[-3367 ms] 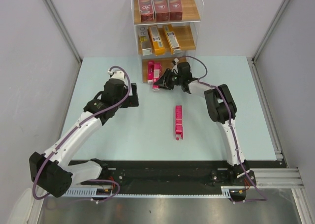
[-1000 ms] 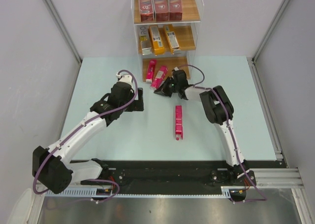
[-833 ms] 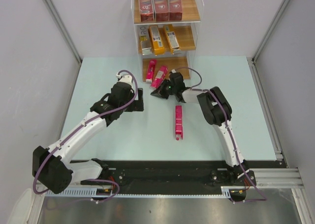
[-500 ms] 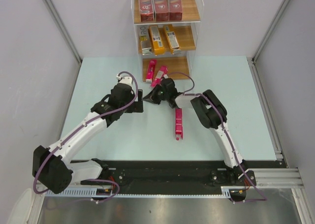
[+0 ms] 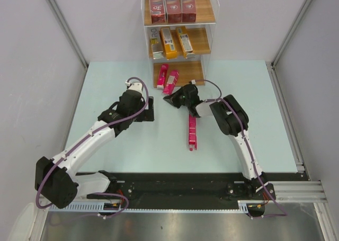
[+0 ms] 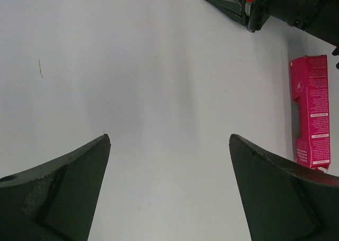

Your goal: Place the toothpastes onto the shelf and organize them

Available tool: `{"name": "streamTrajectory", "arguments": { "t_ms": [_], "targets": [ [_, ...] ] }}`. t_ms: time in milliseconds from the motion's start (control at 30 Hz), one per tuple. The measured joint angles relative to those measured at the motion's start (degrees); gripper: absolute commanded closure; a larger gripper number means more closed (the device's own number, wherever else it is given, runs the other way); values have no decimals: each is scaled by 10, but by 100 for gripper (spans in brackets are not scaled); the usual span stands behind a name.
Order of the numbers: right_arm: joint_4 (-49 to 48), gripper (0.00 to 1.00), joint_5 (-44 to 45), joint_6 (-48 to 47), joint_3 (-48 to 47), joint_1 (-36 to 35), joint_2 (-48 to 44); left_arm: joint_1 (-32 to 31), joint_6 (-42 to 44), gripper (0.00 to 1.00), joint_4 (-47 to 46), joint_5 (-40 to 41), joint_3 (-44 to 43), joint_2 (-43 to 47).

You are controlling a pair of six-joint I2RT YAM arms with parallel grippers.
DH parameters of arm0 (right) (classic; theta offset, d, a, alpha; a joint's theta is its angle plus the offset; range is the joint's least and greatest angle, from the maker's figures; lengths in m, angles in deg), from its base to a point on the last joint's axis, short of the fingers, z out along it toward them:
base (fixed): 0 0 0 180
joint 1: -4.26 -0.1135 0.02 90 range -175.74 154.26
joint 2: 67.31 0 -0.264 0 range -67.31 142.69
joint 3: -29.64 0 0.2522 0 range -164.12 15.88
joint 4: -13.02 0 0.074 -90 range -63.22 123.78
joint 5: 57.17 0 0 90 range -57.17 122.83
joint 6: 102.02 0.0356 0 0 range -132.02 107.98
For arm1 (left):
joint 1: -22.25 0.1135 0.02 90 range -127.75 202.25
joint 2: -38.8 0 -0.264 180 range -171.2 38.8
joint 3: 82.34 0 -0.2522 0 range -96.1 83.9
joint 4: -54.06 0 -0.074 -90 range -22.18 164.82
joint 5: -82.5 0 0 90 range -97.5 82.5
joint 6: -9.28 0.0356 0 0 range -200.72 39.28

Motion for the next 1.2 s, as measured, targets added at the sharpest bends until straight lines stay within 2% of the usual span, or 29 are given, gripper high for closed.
{"name": "streamTrajectory", "arguments": {
  "t_ms": [233, 700, 1000, 1100, 1200],
  "targets": [
    [-26, 100, 2, 28, 13, 7, 0, 0, 0, 0, 2, 0, 4, 3],
    [-14, 100, -1, 26, 5, 48, 0, 0, 0, 0, 2, 0, 5, 7],
    [85, 100, -53, -5, -100, 49, 26, 0, 0, 1, 1, 0, 6, 7],
    [84, 100, -40, -4, -149, 48, 49, 0, 0, 0, 1, 0, 7, 7],
    [78, 100, -30, -3, -159, 49, 51, 0, 0, 0, 1, 0, 7, 7]
  ]
}}
